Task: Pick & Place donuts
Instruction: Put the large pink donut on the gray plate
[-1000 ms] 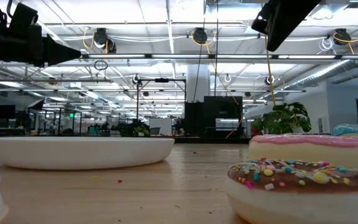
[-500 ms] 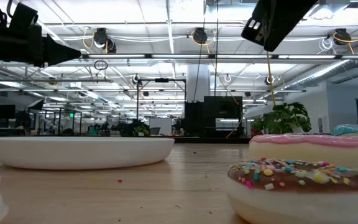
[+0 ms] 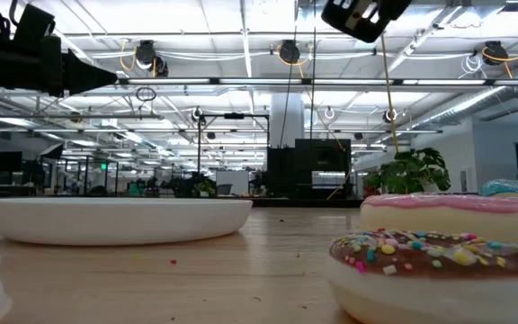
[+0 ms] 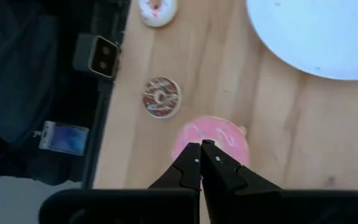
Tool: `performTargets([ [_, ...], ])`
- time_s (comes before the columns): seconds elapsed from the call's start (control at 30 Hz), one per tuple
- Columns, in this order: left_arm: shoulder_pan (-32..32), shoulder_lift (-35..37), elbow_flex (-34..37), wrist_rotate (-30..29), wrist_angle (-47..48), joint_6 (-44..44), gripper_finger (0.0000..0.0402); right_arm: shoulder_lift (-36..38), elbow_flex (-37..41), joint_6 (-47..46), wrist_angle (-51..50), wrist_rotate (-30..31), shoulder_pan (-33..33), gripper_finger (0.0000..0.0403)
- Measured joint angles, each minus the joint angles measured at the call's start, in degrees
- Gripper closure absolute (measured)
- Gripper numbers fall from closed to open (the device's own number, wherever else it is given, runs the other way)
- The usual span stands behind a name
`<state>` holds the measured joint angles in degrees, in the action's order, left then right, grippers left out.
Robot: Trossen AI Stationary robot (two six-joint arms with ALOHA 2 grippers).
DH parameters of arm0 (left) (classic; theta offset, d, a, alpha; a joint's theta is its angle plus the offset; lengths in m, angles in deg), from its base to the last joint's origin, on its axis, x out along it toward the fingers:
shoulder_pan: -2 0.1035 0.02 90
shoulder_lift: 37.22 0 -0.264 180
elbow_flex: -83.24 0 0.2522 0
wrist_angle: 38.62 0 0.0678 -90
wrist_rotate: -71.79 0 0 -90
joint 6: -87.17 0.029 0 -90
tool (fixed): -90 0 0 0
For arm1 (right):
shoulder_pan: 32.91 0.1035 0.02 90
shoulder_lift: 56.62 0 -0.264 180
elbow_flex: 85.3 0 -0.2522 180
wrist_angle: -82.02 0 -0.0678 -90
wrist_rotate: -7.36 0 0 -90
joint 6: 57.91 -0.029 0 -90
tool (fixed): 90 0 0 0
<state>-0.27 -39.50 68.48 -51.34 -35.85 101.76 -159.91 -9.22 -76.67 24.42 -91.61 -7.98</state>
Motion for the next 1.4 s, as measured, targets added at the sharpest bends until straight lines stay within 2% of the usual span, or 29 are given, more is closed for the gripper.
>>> performTargets([
  [0.17,0.0,0.0,0.0,0.0,0.2,0.0,0.036,-4.5,-6.0,0.5,-6.4,-0.2,0.3,0.0403],
  [0.3,0.0,0.0,0.0,0.0,0.4,0.1,0.036,-6.1,-8.0,4.6,-10.0,-0.2,0.6,0.0403],
  [0.5,0.0,0.0,0.0,0.0,0.4,0.2,0.036,-6.0,-7.8,9.3,-9.6,3.4,0.6,0.0403],
  [0.9,0.0,0.0,0.0,0.0,0.4,0.2,0.036,-6.0,-7.7,7.7,-6.6,4.6,0.5,0.0389],
  [1.1,0.0,0.0,0.0,0.0,0.4,0.2,0.036,-6.0,-7.7,8.1,-6.2,4.7,0.5,0.0341],
  [1.4,0.0,0.0,0.0,0.0,0.4,0.2,0.036,-6.0,-7.7,10.2,-5.9,4.7,0.6,0.0211],
])
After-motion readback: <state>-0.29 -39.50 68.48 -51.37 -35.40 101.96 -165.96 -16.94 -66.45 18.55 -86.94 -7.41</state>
